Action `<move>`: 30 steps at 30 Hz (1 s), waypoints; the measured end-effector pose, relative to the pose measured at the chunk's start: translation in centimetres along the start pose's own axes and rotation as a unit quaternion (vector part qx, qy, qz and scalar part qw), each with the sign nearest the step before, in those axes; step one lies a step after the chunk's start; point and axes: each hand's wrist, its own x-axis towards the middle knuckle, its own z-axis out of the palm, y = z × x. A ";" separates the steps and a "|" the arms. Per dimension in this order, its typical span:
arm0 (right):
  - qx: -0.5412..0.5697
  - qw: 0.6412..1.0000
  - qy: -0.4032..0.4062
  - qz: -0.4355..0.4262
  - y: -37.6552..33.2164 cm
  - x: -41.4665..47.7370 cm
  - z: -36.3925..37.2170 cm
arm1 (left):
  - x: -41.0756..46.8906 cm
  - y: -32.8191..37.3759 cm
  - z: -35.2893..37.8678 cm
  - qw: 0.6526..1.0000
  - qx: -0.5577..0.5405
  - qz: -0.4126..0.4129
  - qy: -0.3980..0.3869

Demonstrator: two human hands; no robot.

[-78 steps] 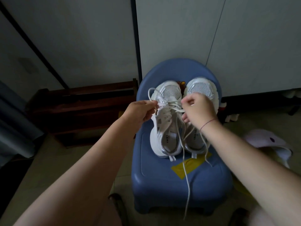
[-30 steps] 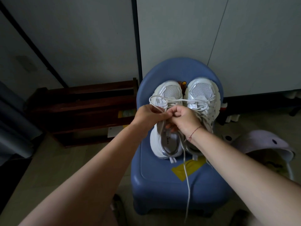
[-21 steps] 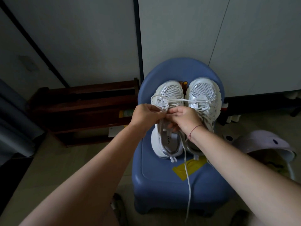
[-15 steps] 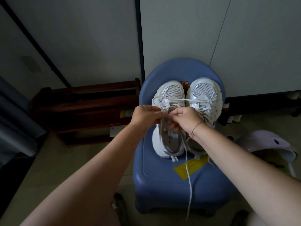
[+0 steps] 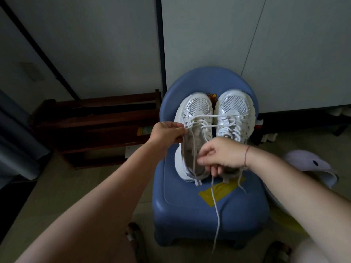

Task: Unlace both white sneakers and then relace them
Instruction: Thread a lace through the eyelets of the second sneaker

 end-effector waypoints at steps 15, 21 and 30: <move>0.219 0.955 0.198 0.032 -1.0 4.2 1.0 | -0.3 0.2 0.0 1.000 -0.021 0.001 -0.010; 0.202 0.975 -0.014 0.088 -0.9 1.2 0.2 | -0.4 0.4 0.1 1.000 -0.023 -0.006 -0.008; 0.076 0.984 -0.129 0.094 -1.0 -1.2 2.0 | -0.4 0.3 0.2 1.000 -0.016 -0.004 -0.006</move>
